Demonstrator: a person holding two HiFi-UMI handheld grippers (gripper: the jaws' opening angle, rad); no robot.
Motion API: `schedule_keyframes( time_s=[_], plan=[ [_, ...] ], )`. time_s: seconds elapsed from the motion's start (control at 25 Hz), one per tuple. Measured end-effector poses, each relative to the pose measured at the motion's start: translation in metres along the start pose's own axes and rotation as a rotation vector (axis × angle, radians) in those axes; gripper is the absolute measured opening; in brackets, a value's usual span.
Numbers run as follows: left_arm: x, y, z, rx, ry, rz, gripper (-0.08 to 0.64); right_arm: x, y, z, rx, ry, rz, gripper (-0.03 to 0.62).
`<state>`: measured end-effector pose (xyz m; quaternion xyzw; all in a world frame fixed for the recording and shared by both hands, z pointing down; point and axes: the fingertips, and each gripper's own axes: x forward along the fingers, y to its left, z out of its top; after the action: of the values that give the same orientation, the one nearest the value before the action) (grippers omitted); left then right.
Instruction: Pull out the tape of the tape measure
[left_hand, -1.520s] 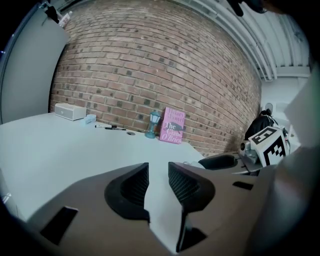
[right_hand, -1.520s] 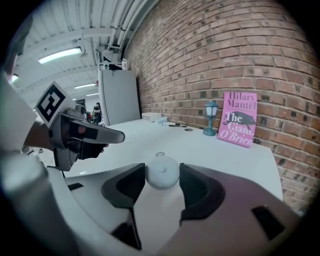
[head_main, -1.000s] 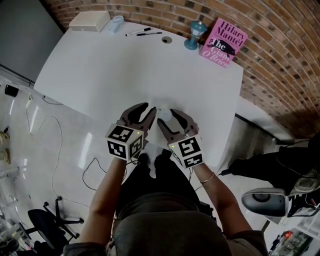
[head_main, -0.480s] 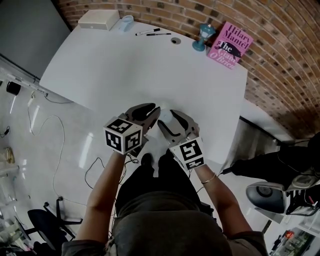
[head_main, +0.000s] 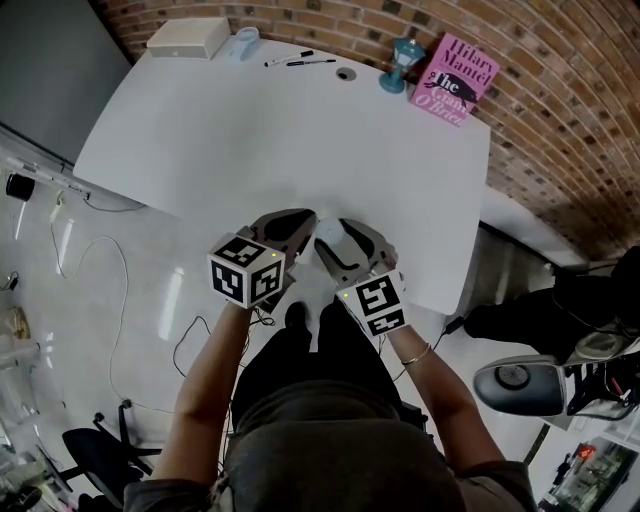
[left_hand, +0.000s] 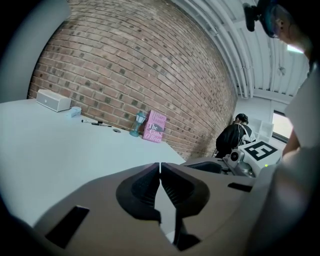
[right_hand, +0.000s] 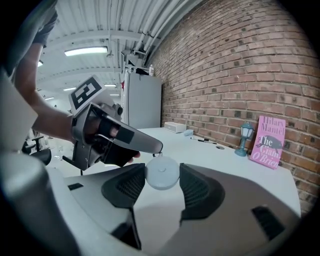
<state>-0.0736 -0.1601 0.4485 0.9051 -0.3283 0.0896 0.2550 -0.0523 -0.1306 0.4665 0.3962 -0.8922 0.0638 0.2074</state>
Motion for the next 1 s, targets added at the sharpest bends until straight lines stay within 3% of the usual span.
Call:
schedule_keyframes(
  time_s=[0.68,1.0],
  plan=[
    [-0.010,0.019,-0.015,0.067,0.059,0.109,0.028,0.008,0.008,-0.017,-0.025,0.109,-0.038,0.219],
    [-0.026,0.051,-0.016,0.070,0.077,0.190,0.026,-0.004,-0.022,-0.040,0.047,0.183,-0.122,0.219]
  ],
)
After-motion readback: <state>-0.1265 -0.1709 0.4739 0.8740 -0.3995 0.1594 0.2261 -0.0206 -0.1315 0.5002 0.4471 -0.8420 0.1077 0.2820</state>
